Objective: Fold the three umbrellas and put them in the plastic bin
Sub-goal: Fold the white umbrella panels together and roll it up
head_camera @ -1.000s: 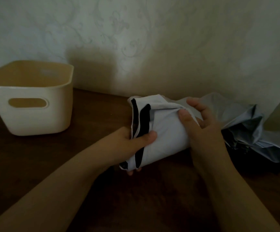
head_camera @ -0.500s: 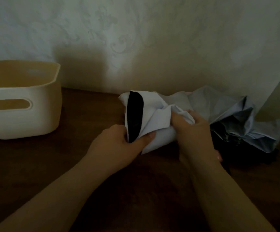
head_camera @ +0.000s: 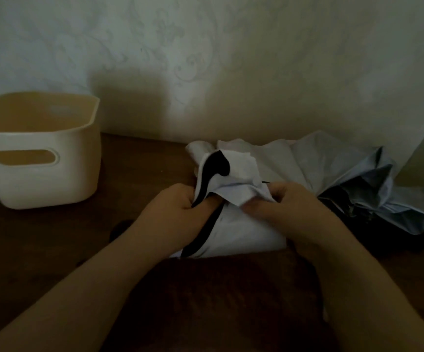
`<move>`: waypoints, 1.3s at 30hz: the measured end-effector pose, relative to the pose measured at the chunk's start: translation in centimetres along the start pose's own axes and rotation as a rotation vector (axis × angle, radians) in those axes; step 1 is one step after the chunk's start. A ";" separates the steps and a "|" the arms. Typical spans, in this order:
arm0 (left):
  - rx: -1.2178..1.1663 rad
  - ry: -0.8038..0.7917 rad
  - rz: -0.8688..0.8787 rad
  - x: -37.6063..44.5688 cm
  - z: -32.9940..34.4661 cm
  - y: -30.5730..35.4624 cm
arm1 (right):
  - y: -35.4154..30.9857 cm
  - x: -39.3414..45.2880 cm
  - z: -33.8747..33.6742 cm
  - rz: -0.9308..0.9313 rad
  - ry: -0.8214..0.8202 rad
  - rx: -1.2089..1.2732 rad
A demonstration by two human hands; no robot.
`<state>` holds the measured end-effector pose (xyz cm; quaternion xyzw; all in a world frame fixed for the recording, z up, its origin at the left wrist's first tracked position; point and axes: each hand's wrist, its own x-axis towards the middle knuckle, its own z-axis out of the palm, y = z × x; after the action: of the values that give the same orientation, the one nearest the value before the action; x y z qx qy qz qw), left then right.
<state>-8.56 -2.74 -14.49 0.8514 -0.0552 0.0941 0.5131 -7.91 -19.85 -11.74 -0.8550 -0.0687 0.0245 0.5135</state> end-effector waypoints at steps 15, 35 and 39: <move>0.273 0.329 0.189 -1.2 1.4 -0.1 | 0.1 0.8 1.6 -0.054 0.246 0.172; 0.038 -0.273 0.047 -0.8 -1.2 0.8 | 1.4 1.5 -0.4 -0.345 0.485 0.464; 0.065 -0.235 0.060 -1.0 -0.2 0.8 | 1.6 1.8 0.0 -0.326 0.486 0.456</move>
<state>-9.74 -2.92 -13.96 0.8707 -0.1372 0.0108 0.4721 -5.98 -20.34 -13.11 -0.6775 -0.0729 -0.2467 0.6891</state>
